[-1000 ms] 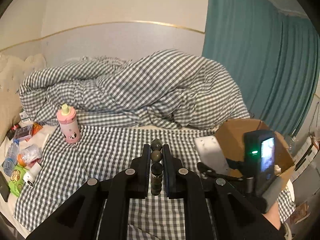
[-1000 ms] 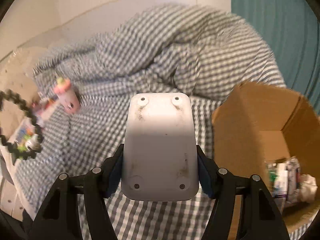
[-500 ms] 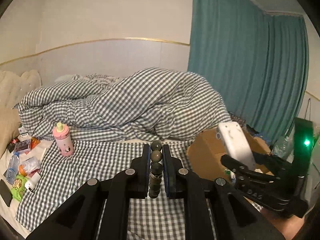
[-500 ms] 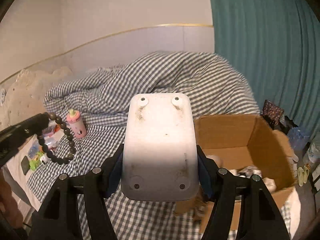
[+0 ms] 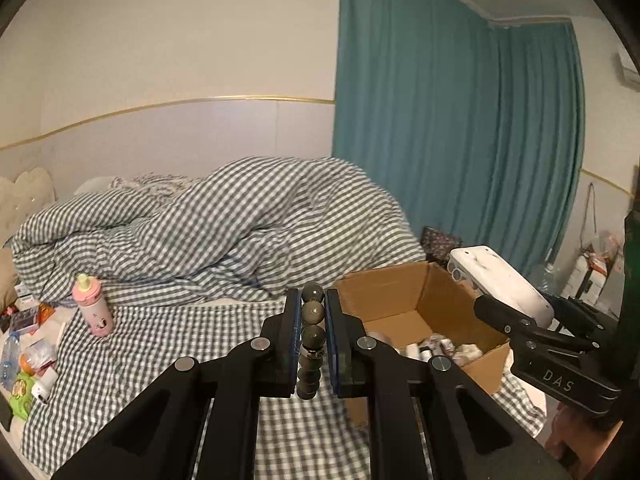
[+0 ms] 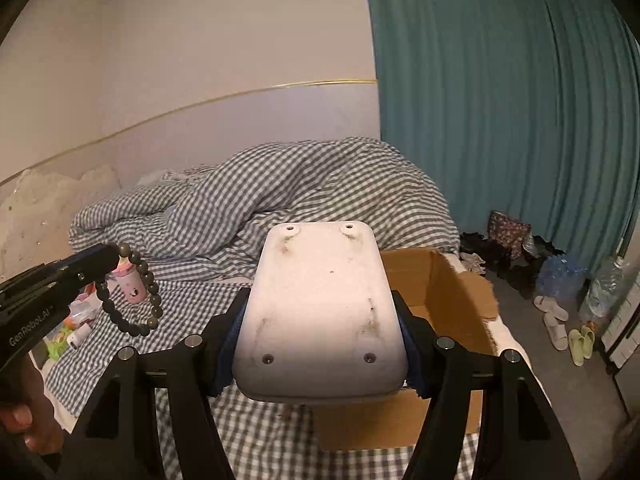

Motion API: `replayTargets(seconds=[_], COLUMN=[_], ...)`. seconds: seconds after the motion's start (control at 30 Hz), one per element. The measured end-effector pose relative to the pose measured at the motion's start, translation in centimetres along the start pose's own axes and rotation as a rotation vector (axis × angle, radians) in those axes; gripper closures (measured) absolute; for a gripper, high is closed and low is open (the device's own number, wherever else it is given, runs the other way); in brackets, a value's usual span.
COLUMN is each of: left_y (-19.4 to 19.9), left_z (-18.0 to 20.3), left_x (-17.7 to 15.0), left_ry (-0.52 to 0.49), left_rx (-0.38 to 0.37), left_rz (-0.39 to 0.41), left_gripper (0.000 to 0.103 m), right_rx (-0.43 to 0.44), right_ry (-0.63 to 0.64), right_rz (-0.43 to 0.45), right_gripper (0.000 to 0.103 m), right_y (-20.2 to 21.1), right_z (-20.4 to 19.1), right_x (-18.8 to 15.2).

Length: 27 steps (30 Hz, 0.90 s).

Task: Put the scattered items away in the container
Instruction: 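Lift the bead bracelet and white plate and carry them over the box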

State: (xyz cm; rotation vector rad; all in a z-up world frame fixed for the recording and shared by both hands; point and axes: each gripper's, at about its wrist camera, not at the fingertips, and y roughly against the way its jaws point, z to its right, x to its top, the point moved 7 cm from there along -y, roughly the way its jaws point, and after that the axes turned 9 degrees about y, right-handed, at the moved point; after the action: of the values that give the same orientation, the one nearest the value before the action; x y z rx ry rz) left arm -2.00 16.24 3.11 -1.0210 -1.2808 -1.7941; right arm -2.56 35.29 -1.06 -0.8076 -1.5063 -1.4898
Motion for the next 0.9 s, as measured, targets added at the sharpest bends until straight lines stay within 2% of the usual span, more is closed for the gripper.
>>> replayTargets(seconds=[0.5, 0.9], left_y=[-3.6, -10.7], left_z=[7.1, 13.5], left_x=[0.1, -2.6], left_ry=[-0.057, -0.109], left_rx=[-0.087, -0.181], left_rz=[-0.023, -0.146], left_gripper=[0.092, 0.092], right_rx=[-0.089, -0.116], right_ry=[-0.039, -0.078], right_rz=[-0.004, -0.055], right_gripper=[0.039, 0.039], right_y=[1.1, -1.6], right_z=[7.0, 12.2], right_x=[-0.6, -2.7])
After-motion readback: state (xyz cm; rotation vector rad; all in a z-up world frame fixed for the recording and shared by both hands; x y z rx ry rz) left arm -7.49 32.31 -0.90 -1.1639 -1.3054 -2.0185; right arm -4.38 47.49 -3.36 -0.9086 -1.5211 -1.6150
